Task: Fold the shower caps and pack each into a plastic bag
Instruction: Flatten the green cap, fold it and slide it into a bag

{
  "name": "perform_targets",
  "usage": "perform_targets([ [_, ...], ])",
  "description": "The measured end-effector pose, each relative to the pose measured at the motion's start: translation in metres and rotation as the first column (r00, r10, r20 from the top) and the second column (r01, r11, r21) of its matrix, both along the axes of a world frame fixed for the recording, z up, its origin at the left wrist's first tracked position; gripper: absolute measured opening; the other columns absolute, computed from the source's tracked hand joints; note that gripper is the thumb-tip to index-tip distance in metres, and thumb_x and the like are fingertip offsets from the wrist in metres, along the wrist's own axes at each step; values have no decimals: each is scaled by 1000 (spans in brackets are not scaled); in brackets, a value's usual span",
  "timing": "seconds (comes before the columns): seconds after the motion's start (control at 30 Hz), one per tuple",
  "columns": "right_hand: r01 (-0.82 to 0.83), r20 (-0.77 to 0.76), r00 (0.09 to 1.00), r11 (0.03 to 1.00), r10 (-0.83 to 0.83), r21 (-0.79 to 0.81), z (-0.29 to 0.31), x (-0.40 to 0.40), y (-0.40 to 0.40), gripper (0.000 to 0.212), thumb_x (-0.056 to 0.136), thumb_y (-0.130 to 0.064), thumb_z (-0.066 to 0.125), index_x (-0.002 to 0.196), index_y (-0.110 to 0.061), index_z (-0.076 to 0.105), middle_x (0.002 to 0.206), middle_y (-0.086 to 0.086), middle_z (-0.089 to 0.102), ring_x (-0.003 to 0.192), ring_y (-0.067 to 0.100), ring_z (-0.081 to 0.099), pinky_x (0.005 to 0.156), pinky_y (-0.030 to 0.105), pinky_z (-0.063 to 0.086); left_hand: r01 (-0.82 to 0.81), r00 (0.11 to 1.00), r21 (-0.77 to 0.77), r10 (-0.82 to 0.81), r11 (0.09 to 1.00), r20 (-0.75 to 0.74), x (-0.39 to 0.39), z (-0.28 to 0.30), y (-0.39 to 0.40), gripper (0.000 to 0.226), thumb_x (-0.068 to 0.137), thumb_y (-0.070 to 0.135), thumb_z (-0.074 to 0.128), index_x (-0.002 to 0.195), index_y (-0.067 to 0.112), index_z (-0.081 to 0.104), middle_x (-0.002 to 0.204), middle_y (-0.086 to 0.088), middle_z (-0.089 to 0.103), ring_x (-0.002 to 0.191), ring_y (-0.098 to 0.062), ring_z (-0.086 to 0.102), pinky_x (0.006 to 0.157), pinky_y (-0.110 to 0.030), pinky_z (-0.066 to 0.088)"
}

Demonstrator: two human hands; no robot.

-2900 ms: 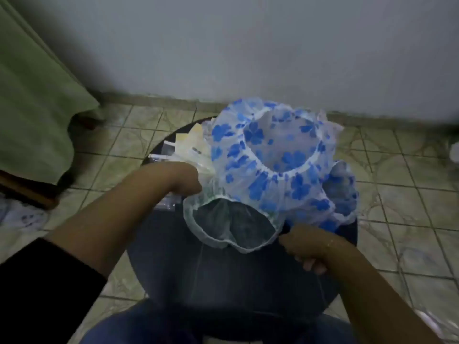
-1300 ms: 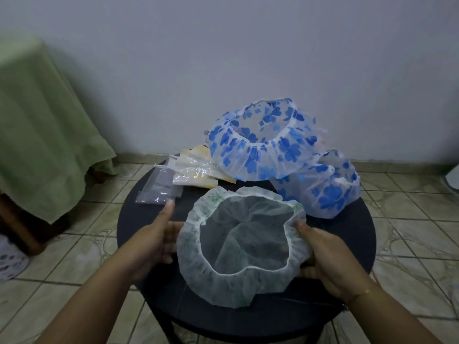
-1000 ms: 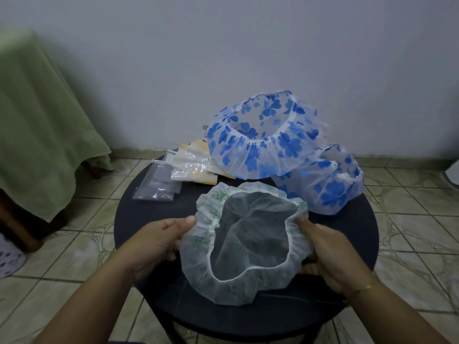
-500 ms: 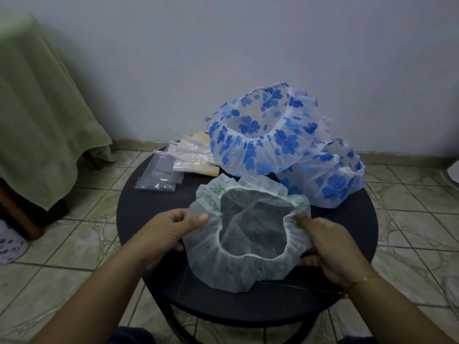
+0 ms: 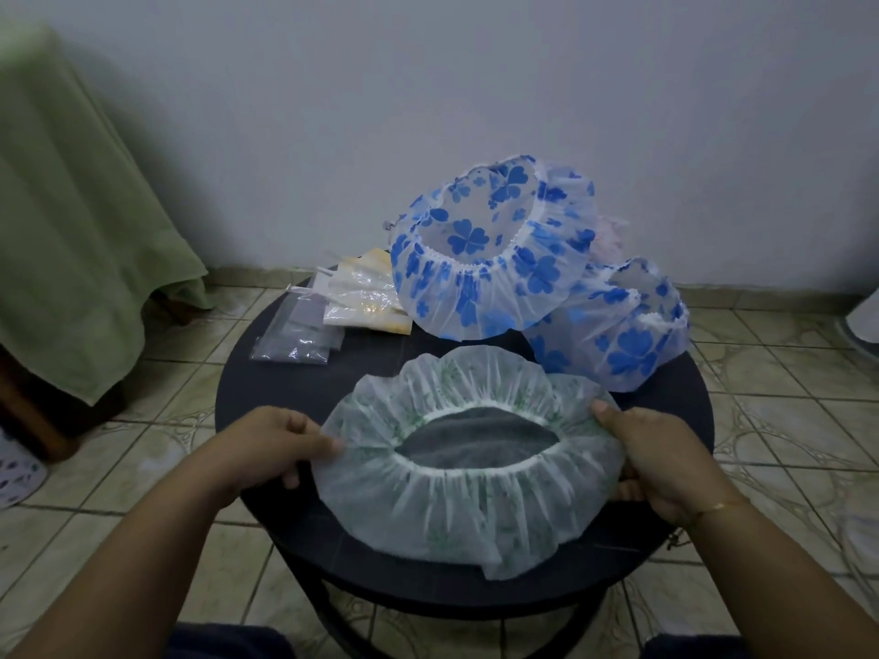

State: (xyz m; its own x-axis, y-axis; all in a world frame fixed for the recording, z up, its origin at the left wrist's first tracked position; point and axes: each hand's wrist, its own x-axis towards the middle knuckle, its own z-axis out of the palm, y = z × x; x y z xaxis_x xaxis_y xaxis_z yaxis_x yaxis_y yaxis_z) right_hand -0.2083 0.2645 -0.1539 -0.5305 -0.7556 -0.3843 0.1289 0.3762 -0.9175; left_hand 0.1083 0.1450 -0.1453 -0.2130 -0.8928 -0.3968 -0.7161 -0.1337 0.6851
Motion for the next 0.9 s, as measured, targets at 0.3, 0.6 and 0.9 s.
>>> perform_targets([
  [0.3, -141, 251, 943, 947, 217, -290, -3, -4, 1, 43, 80, -38, 64, 114, -13, 63, 109, 8, 71, 100, 25, 68, 82, 40, 56, 166, 924, -84, -185, 983, -336, -5, -2, 5, 56, 59, 31, 63, 114, 38, 57, 118, 13, 63, 108, -7, 60, 95, -35, 47],
  [0.6, -133, -239, 961, 990, 141, 48, -3, -7, 5, 59, 85, -38, 64, 136, -13, 48, 126, 1, 59, 107, 21, 59, 82, 32, 49, 34, 998, -167, -43, 985, -56, -13, 8, 11, 59, 87, 60, 44, 65, 12, 69, 63, 2, 69, 54, -15, 57, 60, -29, 40],
  [0.9, -323, -250, 925, 937, 285, -130, 1, 12, 2, 16, 87, -27, 63, 103, -28, 68, 99, -12, 71, 89, 4, 68, 76, 19, 53, -25, 942, 59, 44, 998, -332, -42, 8, -14, 82, 57, 87, 55, 107, 24, 68, 101, 1, 72, 96, -21, 67, 95, -43, 47],
])
